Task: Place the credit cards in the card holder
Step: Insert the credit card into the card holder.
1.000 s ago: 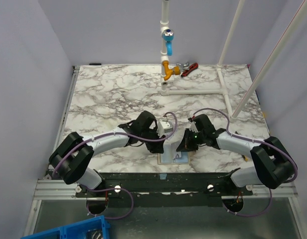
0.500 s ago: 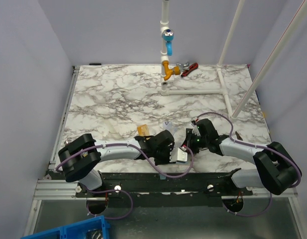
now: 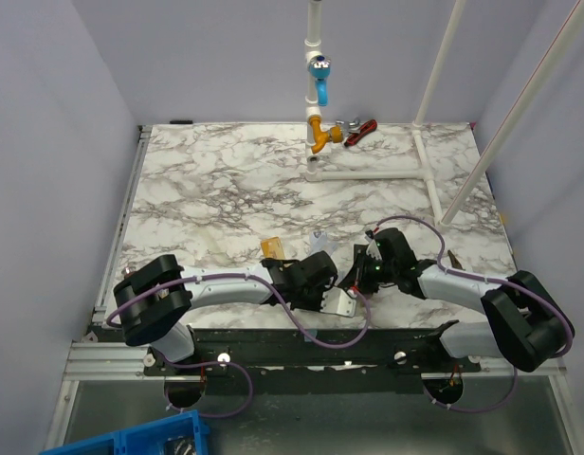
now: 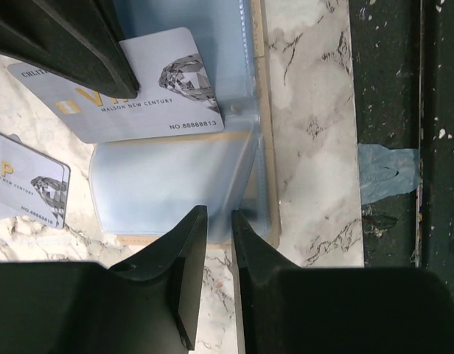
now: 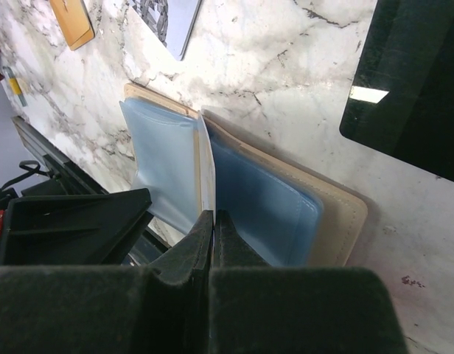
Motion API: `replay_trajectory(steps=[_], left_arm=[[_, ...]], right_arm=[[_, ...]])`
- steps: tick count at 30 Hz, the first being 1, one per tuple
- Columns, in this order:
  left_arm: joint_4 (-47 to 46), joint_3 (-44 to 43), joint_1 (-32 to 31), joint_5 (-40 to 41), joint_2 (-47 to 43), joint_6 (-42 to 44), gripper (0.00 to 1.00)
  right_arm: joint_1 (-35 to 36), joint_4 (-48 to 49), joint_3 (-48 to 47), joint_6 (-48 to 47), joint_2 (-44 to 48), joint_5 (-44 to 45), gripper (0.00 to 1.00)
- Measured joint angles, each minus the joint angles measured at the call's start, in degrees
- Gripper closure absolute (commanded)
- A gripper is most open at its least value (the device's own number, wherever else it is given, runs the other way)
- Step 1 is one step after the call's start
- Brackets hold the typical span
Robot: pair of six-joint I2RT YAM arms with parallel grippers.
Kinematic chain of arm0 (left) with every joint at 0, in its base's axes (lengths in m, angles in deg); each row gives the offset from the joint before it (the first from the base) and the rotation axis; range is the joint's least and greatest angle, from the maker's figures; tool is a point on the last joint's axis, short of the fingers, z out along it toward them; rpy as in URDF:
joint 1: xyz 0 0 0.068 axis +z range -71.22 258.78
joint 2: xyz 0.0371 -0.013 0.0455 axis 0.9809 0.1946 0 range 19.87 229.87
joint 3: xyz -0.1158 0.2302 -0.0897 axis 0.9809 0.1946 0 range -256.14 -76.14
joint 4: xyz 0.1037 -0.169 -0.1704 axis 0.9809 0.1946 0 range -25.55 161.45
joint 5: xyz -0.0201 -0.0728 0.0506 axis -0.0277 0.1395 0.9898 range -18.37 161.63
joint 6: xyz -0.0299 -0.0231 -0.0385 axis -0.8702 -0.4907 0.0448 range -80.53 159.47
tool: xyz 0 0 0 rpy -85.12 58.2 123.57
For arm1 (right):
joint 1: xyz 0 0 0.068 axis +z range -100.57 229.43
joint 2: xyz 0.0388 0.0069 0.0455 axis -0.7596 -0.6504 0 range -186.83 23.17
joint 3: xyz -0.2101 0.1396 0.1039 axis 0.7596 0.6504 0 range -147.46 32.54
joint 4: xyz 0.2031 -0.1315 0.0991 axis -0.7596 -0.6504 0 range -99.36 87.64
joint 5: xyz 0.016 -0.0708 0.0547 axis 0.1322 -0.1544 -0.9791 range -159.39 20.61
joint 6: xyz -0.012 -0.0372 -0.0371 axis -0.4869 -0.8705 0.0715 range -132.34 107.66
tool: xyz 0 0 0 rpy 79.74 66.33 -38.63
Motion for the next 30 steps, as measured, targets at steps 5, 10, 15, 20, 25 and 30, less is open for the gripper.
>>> replay_trajectory(steps=[5,10,15,20,25,30], left_arm=[[3.8,-0.7,0.0,0.3,0.0,2.8,0.74],[7.4,-0.6,0.0,-1.6,0.0,5.2,0.71],[7.9,0.3,0.0,-2.7,-0.1,7.0,0.75],[7.2,0.7,0.0,-2.7,-0.1,7.1,0.86],[7.1,0.8,-0.3,-2.7,-0.1,6.3,0.93],[7.3,0.0,-0.9,-3.5,0.3,2.8,0.97]], right_arm=[[0.0,0.2,0.0,0.2,0.0,0.0,0.99],[0.0,0.3,0.0,0.2,0.0,0.0,0.99],[0.0,0.5,0.1,0.4,0.0,0.0,0.99],[0.0,0.5,0.1,0.6,0.0,0.0,0.99],[0.0,0.5,0.1,1.0,0.0,0.0,0.99],[0.0,1.1,0.1,1.4,0.0,0.0,0.99]])
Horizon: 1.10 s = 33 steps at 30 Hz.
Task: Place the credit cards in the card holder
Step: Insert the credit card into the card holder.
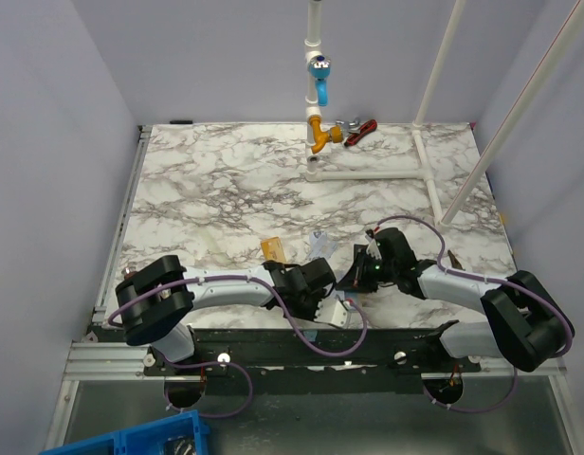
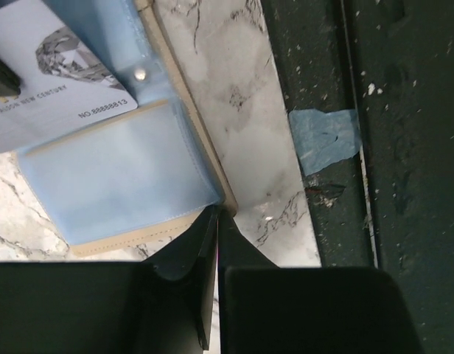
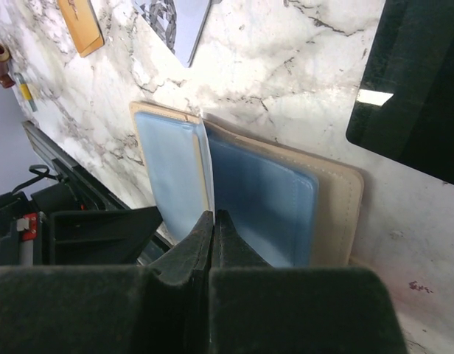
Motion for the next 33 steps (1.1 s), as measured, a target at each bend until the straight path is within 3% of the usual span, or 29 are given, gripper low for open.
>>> replay_trajectory(steps=[33], left_arm=[[-0.5,-0.7,-2.3,-0.1,0.9,-5.3,1.0]], right_arm=[[-0.2,9.0,6.6,3.0,1.1,-2.2,0.99]])
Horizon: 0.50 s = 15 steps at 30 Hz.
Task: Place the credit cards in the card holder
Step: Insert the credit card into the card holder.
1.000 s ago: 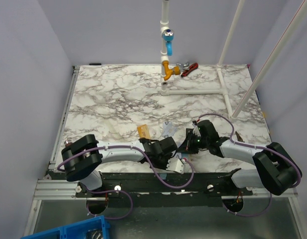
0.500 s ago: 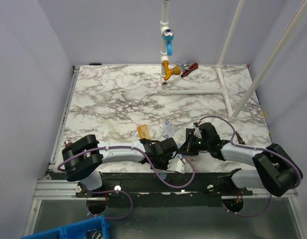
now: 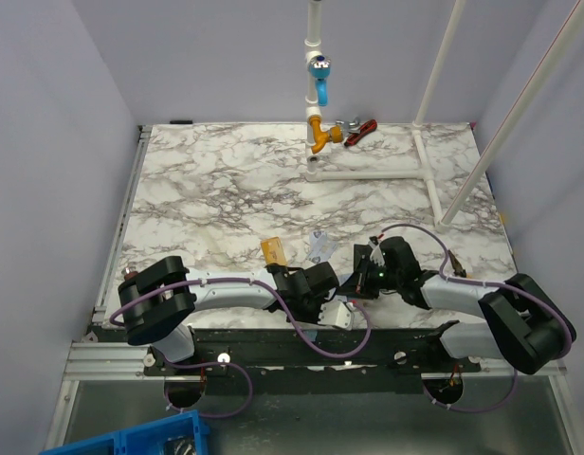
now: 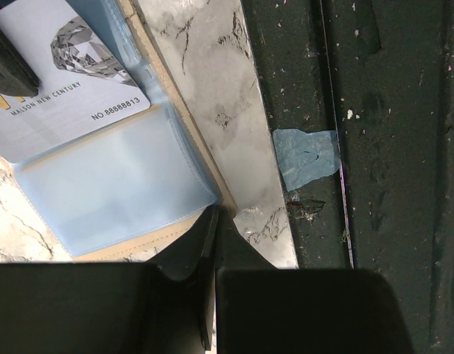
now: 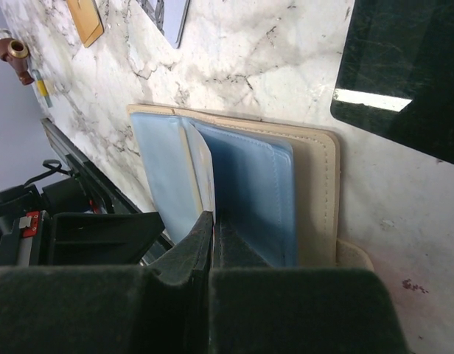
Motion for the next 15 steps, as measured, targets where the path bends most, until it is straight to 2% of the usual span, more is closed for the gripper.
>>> replay_trajectory(steps=[15], left_arm=[[0.2,-0.1,-0.1,0.0,0.1,0.0,1.0]], right_arm=[[-0.9,4.0,-0.1,-0.7,-3.8,-3.1,0.99]])
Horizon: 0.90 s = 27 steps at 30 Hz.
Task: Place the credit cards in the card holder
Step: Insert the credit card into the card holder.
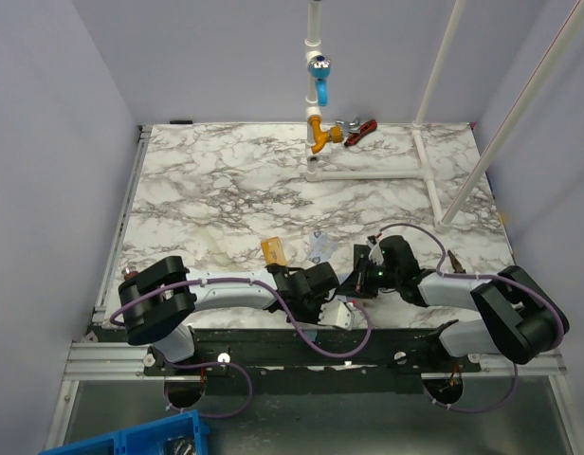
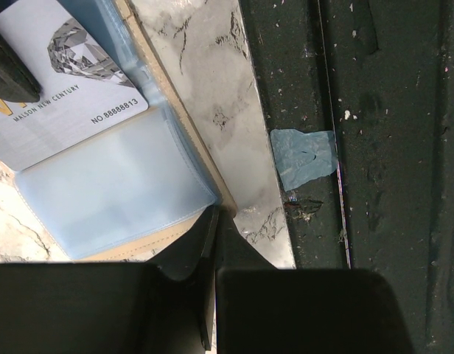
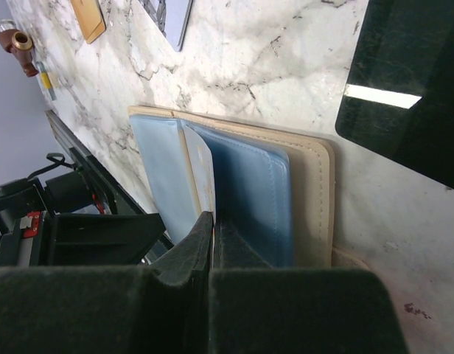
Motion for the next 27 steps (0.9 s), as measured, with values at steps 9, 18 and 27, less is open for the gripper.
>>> replay_trajectory(steps=[9,18,27], left_arm=[[0.3,0.0,-0.1,0.0,0.0,0.3,1.0],[0.5,0.0,-0.4,0.2,0.0,0.6,1.0],[0.5,0.0,-0.4,0.5,0.0,0.8,1.0]], right_arm=[[-0.3,2.1,-0.2,-1.1,-2.0,-1.8,0.99],[0.1,-0.1,-1.4,-2.6,-1.1,-2.4,0.99],[0.7,-2.6,-1.4,-2.8,0.8,-3.0,0.99]])
